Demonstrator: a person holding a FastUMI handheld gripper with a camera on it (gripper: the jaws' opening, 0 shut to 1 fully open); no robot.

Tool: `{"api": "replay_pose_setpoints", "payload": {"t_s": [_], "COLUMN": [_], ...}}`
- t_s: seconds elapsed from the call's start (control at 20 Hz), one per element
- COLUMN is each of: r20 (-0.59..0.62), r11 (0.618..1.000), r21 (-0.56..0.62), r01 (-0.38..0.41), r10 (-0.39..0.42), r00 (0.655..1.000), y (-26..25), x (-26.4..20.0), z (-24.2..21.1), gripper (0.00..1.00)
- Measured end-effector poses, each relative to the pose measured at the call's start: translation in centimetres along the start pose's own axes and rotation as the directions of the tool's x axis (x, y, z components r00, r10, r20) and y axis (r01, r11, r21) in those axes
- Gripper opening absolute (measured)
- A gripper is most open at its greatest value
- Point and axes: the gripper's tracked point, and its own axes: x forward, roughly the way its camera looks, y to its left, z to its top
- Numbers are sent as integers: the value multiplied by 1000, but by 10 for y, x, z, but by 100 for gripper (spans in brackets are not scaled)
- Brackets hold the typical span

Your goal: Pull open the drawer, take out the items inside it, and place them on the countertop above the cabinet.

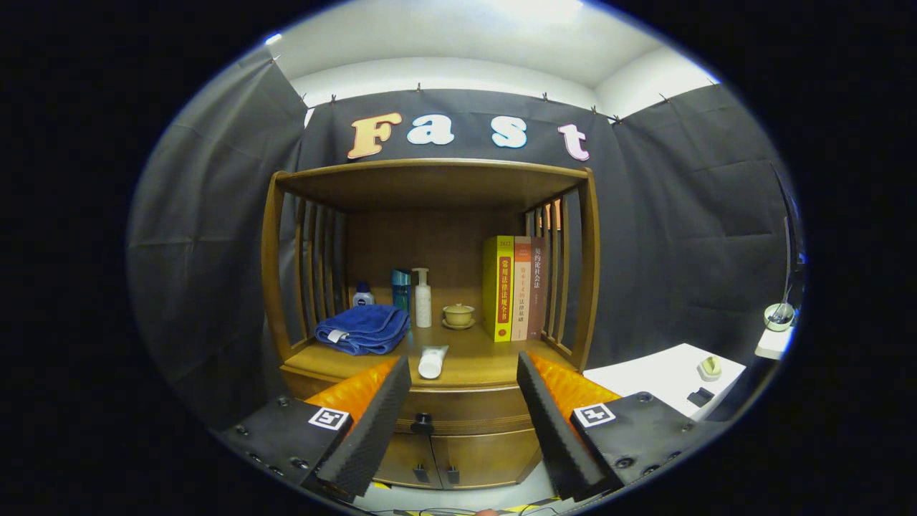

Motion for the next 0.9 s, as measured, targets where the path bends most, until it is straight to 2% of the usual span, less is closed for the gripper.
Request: {"api": "replay_pose_setpoints", "payload": {"t_s": [0.9], "r20": [-13], "r11": [1000], "r21": [-3], "r01": [-2], "r10": [2], "r00": [1000], "y": [-3], "x": [8], "z": [-9], "gripper": [98]}}
